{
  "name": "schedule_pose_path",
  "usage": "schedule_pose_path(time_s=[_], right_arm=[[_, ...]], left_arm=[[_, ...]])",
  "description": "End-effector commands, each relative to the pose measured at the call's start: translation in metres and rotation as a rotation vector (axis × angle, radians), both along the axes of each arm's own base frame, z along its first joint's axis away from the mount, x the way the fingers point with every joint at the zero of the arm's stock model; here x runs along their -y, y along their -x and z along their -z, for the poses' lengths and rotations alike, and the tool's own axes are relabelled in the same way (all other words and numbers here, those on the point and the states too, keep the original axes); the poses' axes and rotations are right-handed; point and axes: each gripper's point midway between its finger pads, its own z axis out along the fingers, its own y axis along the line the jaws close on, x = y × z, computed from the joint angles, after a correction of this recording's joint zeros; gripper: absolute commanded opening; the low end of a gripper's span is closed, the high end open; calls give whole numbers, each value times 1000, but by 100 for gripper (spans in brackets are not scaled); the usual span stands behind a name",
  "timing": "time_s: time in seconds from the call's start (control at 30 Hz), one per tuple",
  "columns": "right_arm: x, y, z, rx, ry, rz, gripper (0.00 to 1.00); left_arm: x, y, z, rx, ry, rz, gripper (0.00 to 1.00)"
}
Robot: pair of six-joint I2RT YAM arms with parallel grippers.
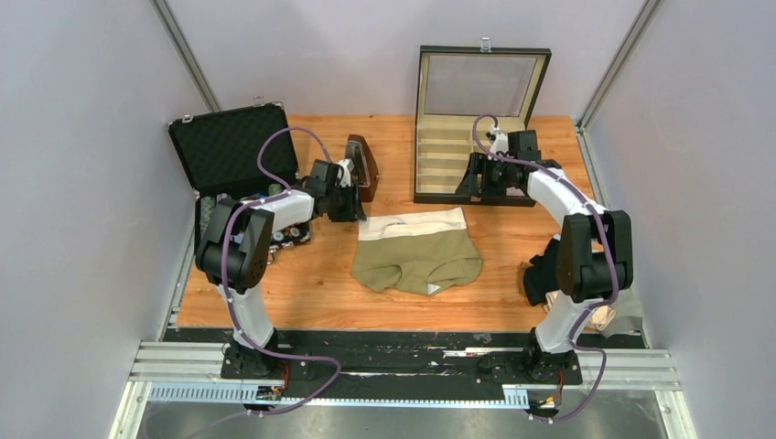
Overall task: Roll the underwear
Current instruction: Flatten out the underwear at the center of the board.
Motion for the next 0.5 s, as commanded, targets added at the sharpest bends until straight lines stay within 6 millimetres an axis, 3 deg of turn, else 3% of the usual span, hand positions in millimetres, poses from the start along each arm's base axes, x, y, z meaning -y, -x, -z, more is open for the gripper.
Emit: schedule_pose_path(time_s=[0.0,0.17,0.33,0.43,0.47], right_arm=[[-13,-6,-25,64,-99,-5,65],[-10,15,-4,3,-92,4,65],[-10,26,19,-59,-63,28,63],[-11,27,28,-63,-12,29,62],[-12,26,30,-60,4,28,62]], left_arm=[[15,-8,0,32,-27,-12,47],[9,-5,12,2,-98,-55,41],[0,-7,20,-4,-160,-89,22],[-7,-7,23,-3,-199,-90,2],[-9,-8,22,3,-211,-94,1]])
